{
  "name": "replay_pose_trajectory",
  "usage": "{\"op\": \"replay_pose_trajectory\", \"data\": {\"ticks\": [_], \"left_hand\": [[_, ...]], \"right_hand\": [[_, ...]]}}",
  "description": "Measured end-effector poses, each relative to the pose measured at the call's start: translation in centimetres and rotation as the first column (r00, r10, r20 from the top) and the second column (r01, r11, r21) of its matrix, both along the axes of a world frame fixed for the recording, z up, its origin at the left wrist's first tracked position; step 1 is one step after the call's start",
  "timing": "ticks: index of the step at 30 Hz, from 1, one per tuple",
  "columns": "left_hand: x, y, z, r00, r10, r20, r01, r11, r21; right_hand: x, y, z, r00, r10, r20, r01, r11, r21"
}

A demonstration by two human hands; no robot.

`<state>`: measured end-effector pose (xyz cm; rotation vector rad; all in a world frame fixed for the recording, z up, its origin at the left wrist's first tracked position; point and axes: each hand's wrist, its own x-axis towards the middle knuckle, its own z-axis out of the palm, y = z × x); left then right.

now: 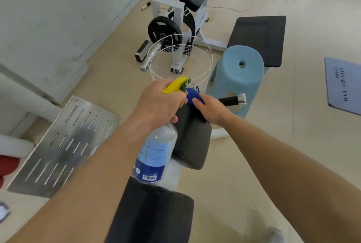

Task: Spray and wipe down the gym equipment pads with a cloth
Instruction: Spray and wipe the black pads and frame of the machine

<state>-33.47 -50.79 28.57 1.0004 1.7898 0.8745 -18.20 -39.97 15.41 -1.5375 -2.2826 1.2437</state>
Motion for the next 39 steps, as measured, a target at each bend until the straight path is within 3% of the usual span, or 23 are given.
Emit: {"op": "replay_pose_trajectory", "data": {"ticks": [4,8,15,20,22,25,28,31,33,35,37,38,39], "left_hand": [[4.8,0.9,-0.5,0.989,0.146,-0.011,-0.146,0.989,0.008],[10.2,1.3,-2.2,0.947,0.320,0.001,-0.320,0.947,-0.006],[17.6,0.1,-8.3,0.730,0.677,0.095,-0.679,0.734,-0.012],[19.9,-0.1,-12.0,0.601,0.787,0.140,-0.791,0.610,-0.038],[19.9,0.0,-12.9,0.543,0.825,0.154,-0.834,0.551,-0.008],[19.8,0.4,-13.1,0.516,0.847,0.133,-0.856,0.514,0.051],[18.8,1.1,-13.5,0.543,0.833,0.108,-0.839,0.535,0.098],[18.1,2.1,-13.4,0.550,0.827,0.115,-0.834,0.538,0.122],[18.3,2.7,-13.1,0.523,0.844,0.118,-0.852,0.511,0.114],[18.7,3.2,-13.2,0.491,0.865,0.103,-0.870,0.483,0.097],[19.4,3.7,-13.5,0.449,0.890,0.078,-0.893,0.444,0.078],[19.9,3.9,-13.6,0.428,0.901,0.073,-0.903,0.423,0.073],[20.4,4.2,-13.7,0.404,0.912,0.072,-0.914,0.399,0.075]], "right_hand": [[2.1,2.8,-0.7,0.993,0.107,-0.057,-0.110,0.993,-0.049],[4.1,4.9,-1.3,0.965,0.159,-0.207,-0.176,0.982,-0.069],[6.3,9.6,0.9,0.855,-0.100,-0.510,-0.065,0.953,-0.296],[4.7,9.8,2.0,0.829,-0.114,-0.547,-0.131,0.912,-0.389],[2.9,7.9,1.1,0.865,0.017,-0.501,-0.238,0.894,-0.381],[1.9,4.3,-1.2,0.878,0.240,-0.415,-0.357,0.904,-0.233],[2.3,3.2,-3.5,0.907,0.277,-0.317,-0.331,0.934,-0.132],[3.3,4.0,-4.6,0.858,0.511,0.058,-0.514,0.853,0.092],[3.4,4.0,-4.8,0.852,0.503,0.149,-0.520,0.846,0.117],[3.4,4.2,-4.4,0.808,0.537,0.244,-0.572,0.814,0.100],[3.1,4.9,-4.1,0.805,0.540,0.248,-0.554,0.832,-0.014],[2.8,5.4,-3.5,0.876,0.458,0.153,-0.422,0.880,-0.216],[2.6,6.1,-2.8,0.931,0.360,0.064,-0.307,0.864,-0.400]]}}
